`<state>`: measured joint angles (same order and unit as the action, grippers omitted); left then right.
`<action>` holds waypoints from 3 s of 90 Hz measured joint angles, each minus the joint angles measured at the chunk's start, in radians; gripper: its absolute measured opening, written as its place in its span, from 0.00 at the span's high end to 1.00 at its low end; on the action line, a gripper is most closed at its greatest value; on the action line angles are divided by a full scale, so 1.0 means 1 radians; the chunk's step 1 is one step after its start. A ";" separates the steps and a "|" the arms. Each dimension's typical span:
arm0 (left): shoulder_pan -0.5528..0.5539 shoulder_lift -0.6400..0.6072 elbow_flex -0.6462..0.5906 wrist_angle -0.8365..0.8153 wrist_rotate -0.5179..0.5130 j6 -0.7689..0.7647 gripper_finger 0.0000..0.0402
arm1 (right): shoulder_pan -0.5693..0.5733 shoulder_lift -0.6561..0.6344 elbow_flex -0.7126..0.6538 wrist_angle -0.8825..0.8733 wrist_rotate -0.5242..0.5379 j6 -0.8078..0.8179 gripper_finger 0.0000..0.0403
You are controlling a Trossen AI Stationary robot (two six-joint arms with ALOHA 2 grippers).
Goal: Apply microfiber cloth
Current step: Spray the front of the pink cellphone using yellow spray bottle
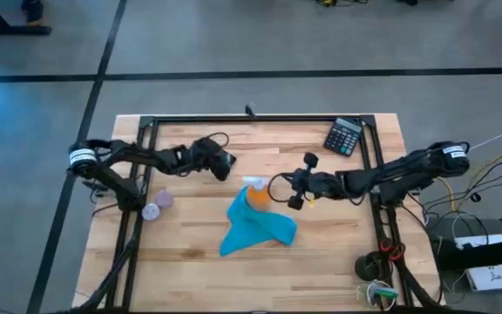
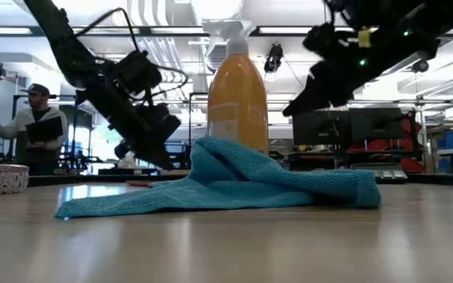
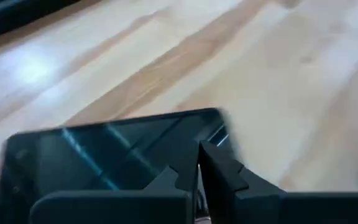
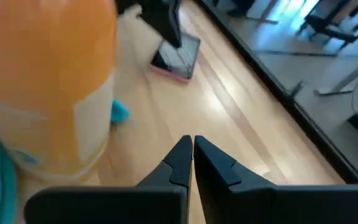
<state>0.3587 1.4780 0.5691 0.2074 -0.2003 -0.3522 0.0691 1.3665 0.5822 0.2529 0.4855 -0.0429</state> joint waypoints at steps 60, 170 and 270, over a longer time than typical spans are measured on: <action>-0.275 -0.234 -0.193 -0.075 -0.008 -0.009 1.00 | -0.289 0.384 -0.017 0.541 -0.607 -0.202 1.00; 0.030 -0.167 -0.287 -0.058 -0.048 -0.041 1.00 | -0.068 0.501 0.108 0.587 -0.773 0.010 1.00; 0.242 0.231 0.030 0.096 0.123 0.370 1.00 | -0.287 0.222 0.131 -0.065 -0.374 -0.177 1.00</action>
<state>0.6009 1.7090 0.5994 0.3032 -0.0771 0.0178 -0.2180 1.5889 0.7132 0.1884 0.1114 -0.2194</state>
